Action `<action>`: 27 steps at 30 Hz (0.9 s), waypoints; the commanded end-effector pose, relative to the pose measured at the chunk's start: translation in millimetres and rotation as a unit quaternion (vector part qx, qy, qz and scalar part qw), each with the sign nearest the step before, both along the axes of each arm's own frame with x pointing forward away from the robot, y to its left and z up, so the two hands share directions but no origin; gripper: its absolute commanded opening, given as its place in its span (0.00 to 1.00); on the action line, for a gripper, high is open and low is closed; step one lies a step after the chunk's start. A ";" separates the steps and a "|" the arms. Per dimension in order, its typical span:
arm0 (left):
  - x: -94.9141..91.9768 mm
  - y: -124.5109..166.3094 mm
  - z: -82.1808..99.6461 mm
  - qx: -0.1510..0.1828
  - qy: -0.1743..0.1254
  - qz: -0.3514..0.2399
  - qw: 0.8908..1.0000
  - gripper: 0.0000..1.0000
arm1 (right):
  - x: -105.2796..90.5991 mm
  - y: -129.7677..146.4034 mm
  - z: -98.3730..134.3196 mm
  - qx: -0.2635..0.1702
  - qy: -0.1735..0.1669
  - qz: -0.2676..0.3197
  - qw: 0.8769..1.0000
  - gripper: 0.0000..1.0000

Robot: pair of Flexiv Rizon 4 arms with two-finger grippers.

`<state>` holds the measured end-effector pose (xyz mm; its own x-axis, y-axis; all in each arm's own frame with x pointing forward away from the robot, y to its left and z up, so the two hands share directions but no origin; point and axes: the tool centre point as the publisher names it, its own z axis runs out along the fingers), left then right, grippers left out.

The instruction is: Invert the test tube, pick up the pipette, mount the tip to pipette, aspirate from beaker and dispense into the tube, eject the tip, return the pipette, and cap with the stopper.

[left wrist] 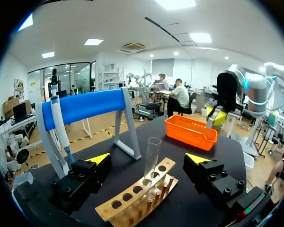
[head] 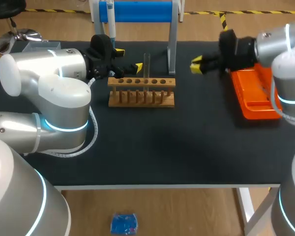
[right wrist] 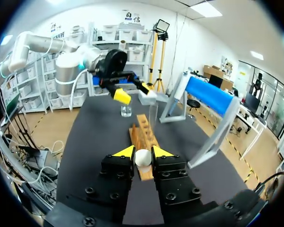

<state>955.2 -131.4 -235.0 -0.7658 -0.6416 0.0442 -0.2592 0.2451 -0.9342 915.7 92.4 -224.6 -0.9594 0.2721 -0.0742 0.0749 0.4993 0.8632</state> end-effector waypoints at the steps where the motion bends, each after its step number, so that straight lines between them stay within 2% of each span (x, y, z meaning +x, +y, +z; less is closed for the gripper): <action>1: 0.6 -1.0 -1.5 -0.002 -0.001 0.000 1.000 1.00 | 14.8 23.6 11.8 -0.015 0.001 0.007 1.000 0.00; 12: 0.6 -1.0 -1.5 -0.002 -0.001 0.000 1.000 1.00 | 33.8 69.5 25.5 -0.031 -0.013 0.029 0.999 0.00; 27: 0.6 -1.0 -1.5 -0.002 -0.001 0.000 1.000 1.00 | 45.8 110.7 21.8 -0.030 -0.007 0.044 0.999 0.00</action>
